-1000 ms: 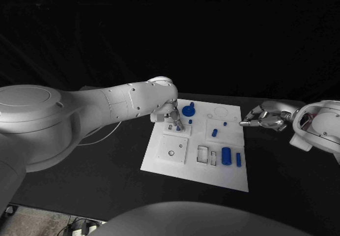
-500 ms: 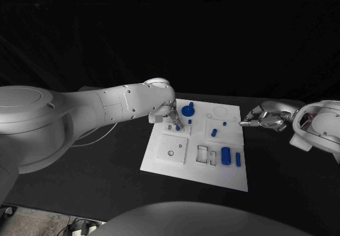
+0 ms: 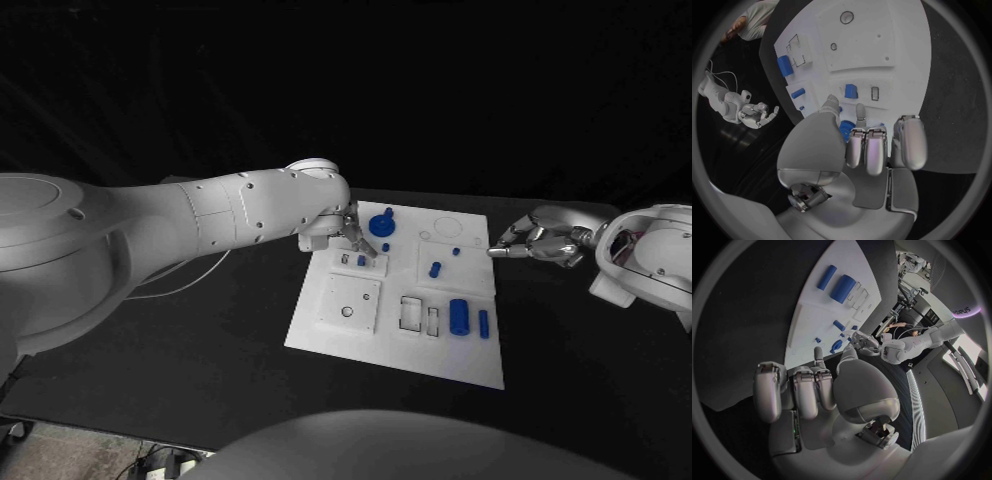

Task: Assemble the parts on the task board

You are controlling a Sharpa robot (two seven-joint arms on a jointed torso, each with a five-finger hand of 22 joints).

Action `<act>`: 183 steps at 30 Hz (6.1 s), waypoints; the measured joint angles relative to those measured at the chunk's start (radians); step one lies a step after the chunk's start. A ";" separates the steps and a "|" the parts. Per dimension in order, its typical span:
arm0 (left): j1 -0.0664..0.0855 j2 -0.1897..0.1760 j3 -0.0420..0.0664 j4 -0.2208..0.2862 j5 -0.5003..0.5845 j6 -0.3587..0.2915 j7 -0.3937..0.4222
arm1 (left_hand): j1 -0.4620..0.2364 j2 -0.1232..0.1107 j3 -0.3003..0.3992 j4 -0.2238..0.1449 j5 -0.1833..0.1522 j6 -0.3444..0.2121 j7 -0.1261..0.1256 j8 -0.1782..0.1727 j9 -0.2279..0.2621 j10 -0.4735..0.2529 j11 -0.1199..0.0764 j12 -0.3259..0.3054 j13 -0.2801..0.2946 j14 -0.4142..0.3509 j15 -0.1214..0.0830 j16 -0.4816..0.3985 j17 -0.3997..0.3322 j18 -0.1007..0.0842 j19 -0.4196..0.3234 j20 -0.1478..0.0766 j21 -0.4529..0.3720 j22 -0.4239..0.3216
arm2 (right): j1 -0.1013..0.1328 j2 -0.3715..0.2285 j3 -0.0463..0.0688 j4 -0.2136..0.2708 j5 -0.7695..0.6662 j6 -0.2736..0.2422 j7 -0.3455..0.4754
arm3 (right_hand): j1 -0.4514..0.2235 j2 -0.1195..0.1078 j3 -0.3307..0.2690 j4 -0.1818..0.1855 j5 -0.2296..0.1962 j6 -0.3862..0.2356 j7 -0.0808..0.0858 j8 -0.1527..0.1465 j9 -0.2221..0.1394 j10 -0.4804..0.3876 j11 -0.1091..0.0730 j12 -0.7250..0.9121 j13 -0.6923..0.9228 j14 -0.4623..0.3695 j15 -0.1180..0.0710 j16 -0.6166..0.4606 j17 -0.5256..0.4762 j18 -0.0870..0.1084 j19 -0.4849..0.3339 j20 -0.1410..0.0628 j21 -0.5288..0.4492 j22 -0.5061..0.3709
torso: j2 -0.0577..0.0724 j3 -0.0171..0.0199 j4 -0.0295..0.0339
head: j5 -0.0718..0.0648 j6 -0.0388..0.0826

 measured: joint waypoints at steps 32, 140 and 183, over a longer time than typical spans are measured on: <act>0.002 -0.098 -0.011 0.192 -0.142 -0.058 -0.069 | -0.107 0.085 -0.038 -0.003 0.193 -0.003 -0.016 0.115 0.058 0.000 0.000 0.000 0.000 0.000 0.000 0.000 0.001 0.000 0.000 0.000 0.017 0.000 | -0.004 -0.005 0.000 -0.002 0.000 0.000 0.000 | -0.001 -0.001 0.000 0.000 0.000 0.000 0.000 0.000 0.000 -0.002 0.002 0.000 0.000 0.000 0.000 0.000 0.000 0.000 0.000 0.000 0.000 0.000 | 0.001 -0.0002 -0.0003 | -0.005 0.000; 0.079 0.009 0.002 0.046 0.056 0.183 -0.080 | 0.163 0.054 0.235 -0.008 0.352 0.094 -0.014 0.063 -0.052 0.000 -0.028 0.000 0.000 -0.004 -0.025 0.000 0.001 0.000 0.000 -0.022 0.004 0.000 | -0.005 -0.011 0.000 0.017 0.000 -0.003 0.004 | 0.007 0.007 0.000 0.000 0.008 0.000 0.000 -0.004 0.000 0.000 0.000 0.000 -0.001 0.000 0.000 0.000 0.000 0.015 -0.007 0.000 -0.011 0.000 | 0.002 0.0002 -0.0012 | -0.007 0.000; 0.034 0.201 0.001 -0.267 0.058 0.382 -0.093 | 0.145 0.058 0.270 -0.021 0.265 0.094 -0.014 0.049 -0.046 0.000 -0.028 0.000 0.000 -0.004 -0.025 0.000 0.000 0.000 0.000 -0.022 0.004 0.000 | -0.005 0.004 0.000 0.018 0.006 -0.005 0.011 | 0.005 0.005 0.000 0.000 0.008 0.000 0.000 -0.004 0.000 -0.001 0.001 0.000 -0.001 0.000 0.000 0.000 0.000 0.015 -0.007 0.000 -0.011 0.000 | 0.001 -0.0005 -0.0003 | 0.008 0.000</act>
